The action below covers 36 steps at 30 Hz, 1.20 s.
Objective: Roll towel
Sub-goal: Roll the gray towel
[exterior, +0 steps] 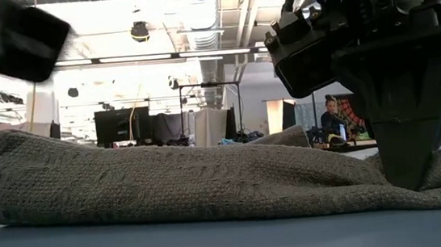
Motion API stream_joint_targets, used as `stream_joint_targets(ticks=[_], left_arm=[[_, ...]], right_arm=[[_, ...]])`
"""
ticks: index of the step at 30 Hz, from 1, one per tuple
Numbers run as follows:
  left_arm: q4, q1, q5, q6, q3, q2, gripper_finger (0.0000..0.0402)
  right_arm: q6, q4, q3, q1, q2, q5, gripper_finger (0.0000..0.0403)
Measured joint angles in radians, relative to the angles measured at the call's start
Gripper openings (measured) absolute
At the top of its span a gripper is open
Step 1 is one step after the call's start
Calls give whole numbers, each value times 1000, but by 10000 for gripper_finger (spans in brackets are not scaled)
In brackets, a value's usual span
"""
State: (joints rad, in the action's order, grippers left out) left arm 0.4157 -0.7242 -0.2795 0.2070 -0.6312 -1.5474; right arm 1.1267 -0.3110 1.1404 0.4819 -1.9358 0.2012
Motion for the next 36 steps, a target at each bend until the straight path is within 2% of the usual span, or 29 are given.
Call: stream_joint_targets(ticks=[4, 6, 12, 17, 25, 36], left_arm=[[194, 65, 173, -59, 0, -106, 14], [242, 86, 216, -63, 0, -147, 6], [241, 115, 212, -96, -28, -200, 1], [96, 137, 195, -116, -58, -205, 0], [23, 170, 193, -116, -64, -205, 0], [5, 170, 188, -106, -51, -223, 0]], right_arm=[[2, 3, 0, -5, 0, 5, 23], [2, 4, 0, -5, 0, 9, 23], [17, 4, 0, -6, 0, 13, 24], [25, 4, 0, -6, 0, 15, 25], [34, 5, 0, -6, 0, 18, 26], [36, 6, 0, -14, 0, 25, 29]])
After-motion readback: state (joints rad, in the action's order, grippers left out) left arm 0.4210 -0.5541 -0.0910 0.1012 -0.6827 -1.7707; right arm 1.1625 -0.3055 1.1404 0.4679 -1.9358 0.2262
